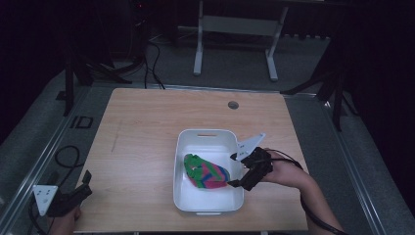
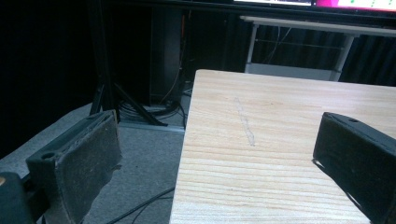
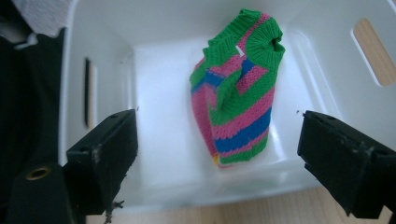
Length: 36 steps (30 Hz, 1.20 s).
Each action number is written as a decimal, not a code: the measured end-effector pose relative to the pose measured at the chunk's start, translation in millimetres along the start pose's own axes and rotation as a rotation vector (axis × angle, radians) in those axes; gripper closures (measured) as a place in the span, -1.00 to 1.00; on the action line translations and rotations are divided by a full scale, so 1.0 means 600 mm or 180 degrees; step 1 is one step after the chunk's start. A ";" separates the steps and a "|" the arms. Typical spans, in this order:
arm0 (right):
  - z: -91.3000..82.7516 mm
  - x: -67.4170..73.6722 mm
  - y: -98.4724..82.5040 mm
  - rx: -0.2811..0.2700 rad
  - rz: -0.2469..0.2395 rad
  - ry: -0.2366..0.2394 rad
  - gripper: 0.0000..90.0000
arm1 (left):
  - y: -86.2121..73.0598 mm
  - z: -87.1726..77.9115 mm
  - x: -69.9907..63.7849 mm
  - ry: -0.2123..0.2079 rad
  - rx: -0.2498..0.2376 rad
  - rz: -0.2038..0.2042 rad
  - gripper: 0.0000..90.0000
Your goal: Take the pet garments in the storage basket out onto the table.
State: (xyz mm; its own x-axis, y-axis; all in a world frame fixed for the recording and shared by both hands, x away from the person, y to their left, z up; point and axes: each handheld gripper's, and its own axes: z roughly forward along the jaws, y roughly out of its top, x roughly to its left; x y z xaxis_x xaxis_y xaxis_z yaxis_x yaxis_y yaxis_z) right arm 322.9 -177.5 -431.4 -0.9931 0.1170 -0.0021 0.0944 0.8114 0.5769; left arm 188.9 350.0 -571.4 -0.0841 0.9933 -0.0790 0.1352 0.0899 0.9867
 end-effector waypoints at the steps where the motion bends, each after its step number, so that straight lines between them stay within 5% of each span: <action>1: 0.008 -0.001 0.004 0.0025 0.0014 0.0037 -0.72 | 0.000 0.000 0.000 -0.0002 -0.0001 -0.0001 -0.97; 14: 0.112 -0.012 0.049 0.0439 -0.0033 0.0122 -0.71 | 0.000 0.000 0.000 -0.0011 -0.0005 0.0003 -0.97; 22: 0.151 -0.016 0.069 0.0614 -0.0093 0.0147 -0.69 | 0.000 0.000 0.000 -0.0019 -0.0007 0.0000 -0.97; 29: 0.203 -0.012 0.084 0.1065 -0.0240 0.0038 -0.58 | 0.000 0.000 0.001 -0.0020 -0.0004 -0.0004 -0.97; 36: 0.231 -0.010 0.092 0.1304 -0.0283 0.0000 -0.53 | 0.000 0.000 0.000 -0.0020 -0.0002 0.0003 -0.97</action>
State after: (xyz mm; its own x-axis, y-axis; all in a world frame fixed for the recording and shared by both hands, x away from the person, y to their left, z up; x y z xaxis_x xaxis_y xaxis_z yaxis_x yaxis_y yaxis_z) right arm 343.6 -54.1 -512.7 -0.9987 0.0361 -0.0372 0.0279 0.9790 0.2017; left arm 188.9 350.2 -571.4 -0.0777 0.9938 -0.0789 0.1347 0.0889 0.9869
